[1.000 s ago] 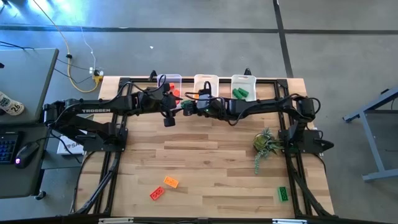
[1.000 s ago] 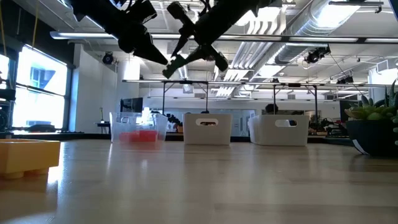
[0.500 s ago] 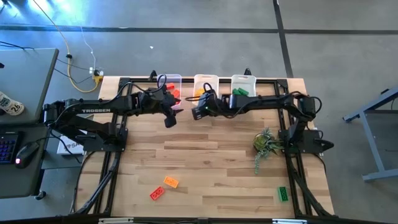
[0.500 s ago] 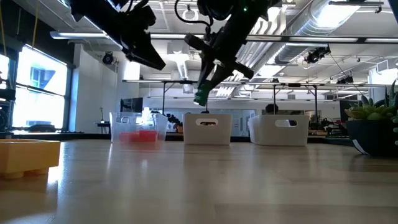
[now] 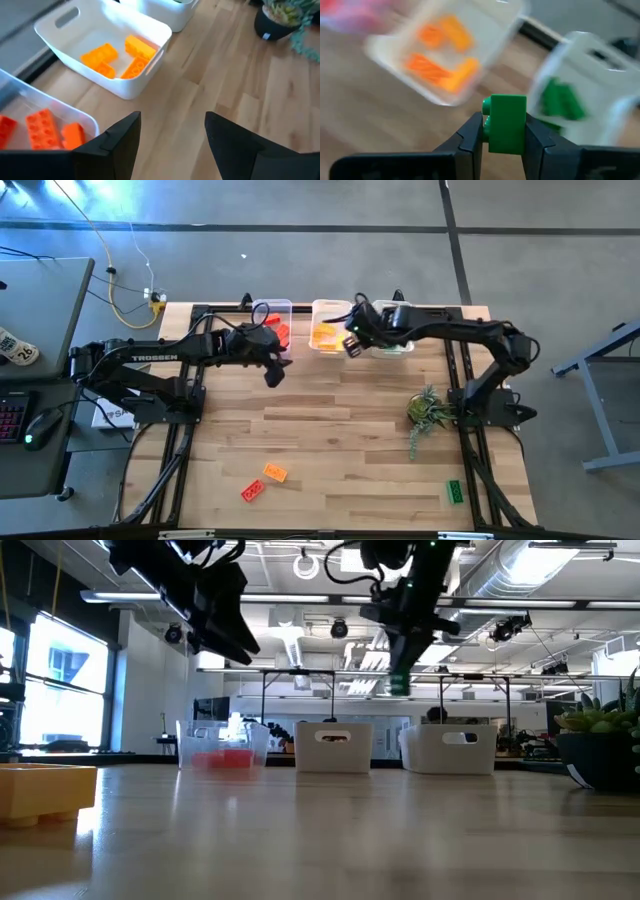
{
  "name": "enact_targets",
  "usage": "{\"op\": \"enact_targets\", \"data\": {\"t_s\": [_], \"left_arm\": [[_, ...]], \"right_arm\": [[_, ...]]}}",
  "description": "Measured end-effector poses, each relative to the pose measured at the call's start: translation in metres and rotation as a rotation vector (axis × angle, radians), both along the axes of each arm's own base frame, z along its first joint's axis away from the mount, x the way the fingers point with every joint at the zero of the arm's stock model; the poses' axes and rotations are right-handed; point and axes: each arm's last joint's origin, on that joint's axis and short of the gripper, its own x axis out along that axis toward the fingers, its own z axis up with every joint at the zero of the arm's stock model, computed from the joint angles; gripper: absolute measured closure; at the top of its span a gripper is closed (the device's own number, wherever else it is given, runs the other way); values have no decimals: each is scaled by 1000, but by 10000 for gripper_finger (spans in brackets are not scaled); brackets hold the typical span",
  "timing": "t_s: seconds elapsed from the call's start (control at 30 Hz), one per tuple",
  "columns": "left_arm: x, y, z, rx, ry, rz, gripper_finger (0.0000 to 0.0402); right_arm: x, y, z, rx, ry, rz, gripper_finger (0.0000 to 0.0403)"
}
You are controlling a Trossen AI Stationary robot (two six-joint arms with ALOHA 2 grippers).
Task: Sort & place blocks by color
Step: Put the green game piece into the right white bin, then put the yellow game piece into the left white bin
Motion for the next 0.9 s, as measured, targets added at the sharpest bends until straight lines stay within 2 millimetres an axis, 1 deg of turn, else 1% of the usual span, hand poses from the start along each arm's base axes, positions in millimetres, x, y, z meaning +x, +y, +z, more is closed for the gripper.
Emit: {"op": "enact_targets", "data": {"t_s": [0.1, 0.2, 0.43, 0.63, 0.77, 0.9], "left_arm": [[1, -2, 0, -46, -24, 30, 193], [3, -6, 0, -83, -46, 46, 193], [9, -25, 0, -129, -64, 3, 193], [14, -47, 0, -171, -70, -59, 193], [15, -67, -2, -227, -41, -156, 193], [13, -86, -6, -271, 19, -262, 193]], "right_arm": [[-14, -10, 1, -13, 93, -35, 329], [-26, -22, -3, -2, 174, -57, 328], [-45, -48, -24, 79, 271, -34, 326], [-61, -65, -39, 165, 311, 31, 312], [-68, -72, -44, 160, 358, 63, 289], [-69, -76, -44, 140, 368, 103, 260]]}}
